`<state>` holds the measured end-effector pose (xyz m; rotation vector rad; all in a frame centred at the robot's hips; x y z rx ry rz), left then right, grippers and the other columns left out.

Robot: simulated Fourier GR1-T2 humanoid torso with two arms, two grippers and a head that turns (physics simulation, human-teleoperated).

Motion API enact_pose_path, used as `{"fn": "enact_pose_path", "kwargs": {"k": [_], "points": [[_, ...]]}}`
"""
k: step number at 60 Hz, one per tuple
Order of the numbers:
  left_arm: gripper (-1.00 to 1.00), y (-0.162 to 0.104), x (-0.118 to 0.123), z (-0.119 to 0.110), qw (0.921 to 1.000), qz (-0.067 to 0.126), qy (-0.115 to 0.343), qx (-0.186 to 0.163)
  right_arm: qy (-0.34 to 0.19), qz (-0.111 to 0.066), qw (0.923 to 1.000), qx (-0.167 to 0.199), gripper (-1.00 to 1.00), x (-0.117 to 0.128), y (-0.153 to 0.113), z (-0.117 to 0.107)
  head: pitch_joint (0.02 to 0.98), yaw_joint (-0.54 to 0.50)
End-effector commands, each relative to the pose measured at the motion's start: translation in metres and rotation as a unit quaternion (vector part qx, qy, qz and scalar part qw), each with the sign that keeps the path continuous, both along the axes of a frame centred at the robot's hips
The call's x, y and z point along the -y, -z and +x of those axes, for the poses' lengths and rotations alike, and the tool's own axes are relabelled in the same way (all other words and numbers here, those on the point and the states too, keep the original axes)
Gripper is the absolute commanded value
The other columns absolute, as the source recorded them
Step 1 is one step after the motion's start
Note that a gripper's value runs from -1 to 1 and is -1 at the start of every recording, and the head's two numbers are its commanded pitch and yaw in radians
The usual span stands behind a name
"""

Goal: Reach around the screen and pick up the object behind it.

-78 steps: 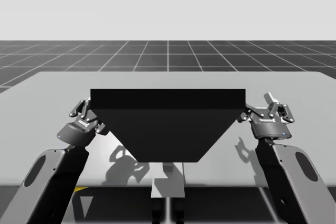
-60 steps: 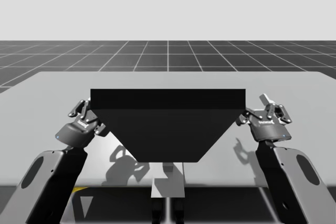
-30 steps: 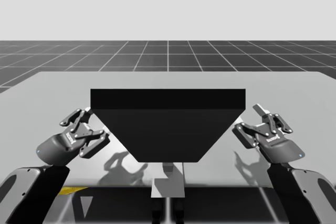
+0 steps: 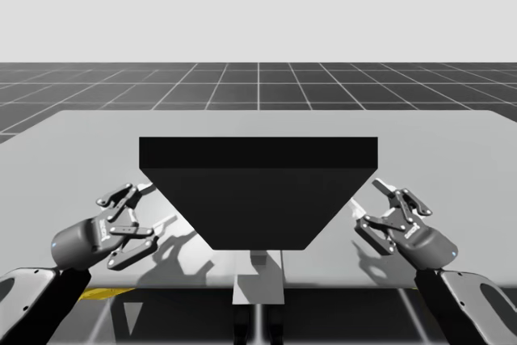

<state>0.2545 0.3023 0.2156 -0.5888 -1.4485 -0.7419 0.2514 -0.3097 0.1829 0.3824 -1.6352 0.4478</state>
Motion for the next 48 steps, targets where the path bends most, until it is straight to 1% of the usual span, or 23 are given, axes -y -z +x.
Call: {"fn": "enact_pose_path", "kwargs": {"k": [1,4,11,12,13,15,17,21,27,30,35,41,48], "points": [[-1.00,0.010,0.004,-0.003,0.9993,0.026,0.025,-0.009,-0.046,-0.022,0.9987,0.006,-1.00,-0.010,0.009,-0.001,0.122,-0.03],[-1.00,0.011,0.006,-0.001,0.9991,0.028,0.029,-0.010,-0.054,-0.033,0.9979,0.010,-1.00,-0.015,0.010,0.001,0.122,-0.03],[-1.00,0.013,0.010,0.002,0.9986,0.033,0.038,-0.013,-0.075,-0.041,0.9963,0.011,-1.00,-0.026,0.012,0.007,0.124,-0.03],[-1.00,0.013,0.012,0.003,0.9984,0.035,0.043,-0.014,-0.080,-0.047,0.9956,0.012,-1.00,-0.030,0.013,0.010,0.125,-0.03],[-1.00,0.013,0.012,0.003,0.9983,0.036,0.044,-0.014,-0.082,-0.048,0.9954,0.013,-1.00,-0.031,0.014,0.011,0.125,-0.03],[-1.00,0.014,0.013,0.003,0.9982,0.038,0.045,-0.014,-0.087,-0.047,0.9951,0.011,-1.00,-0.033,0.015,0.013,0.126,-0.03],[-1.00,0.014,0.015,0.004,0.9979,0.040,0.049,-0.014,-0.091,-0.052,0.9944,0.012,-1.00,-0.037,0.016,0.017,0.127,-0.03],[-1.00,0.014,0.017,0.004,0.9977,0.043,0.050,-0.013,-0.096,-0.049,0.9941,0.010,-1.00,-0.042,0.019,0.024,0.130,-0.03],[-1.00,0.015,0.020,0.004,0.9974,0.046,0.054,-0.013,-0.107,-0.042,0.9933,-0.002,-1.00,-0.051,0.024,0.035,0.135,-0.03],[-1.00,0.016,0.020,0.004,0.9973,0.047,0.056,-0.013,-0.112,-0.044,0.9928,-0.005,-1.00,-0.053,0.026,0.039,0.136,-0.03],[-1.00,0.016,0.022,0.005,0.9971,0.051,0.056,-0.011,-0.121,-0.054,0.9911,-0.007,-1.00,-0.062,0.031,0.047,0.138,-0.03],[-1.00,0.016,0.024,0.005,0.9968,0.052,0.059,-0.010,-0.131,-0.057,0.9897,-0.013,-1.00,-0.070,0.034,0.054,0.140,-0.03],[-1.00,0.016,0.026,0.005,0.9966,0.053,0.063,-0.010,-0.139,-0.055,0.9886,-0.017,-1.00,-0.080,0.037,0.064,0.144,-0.03]]}}
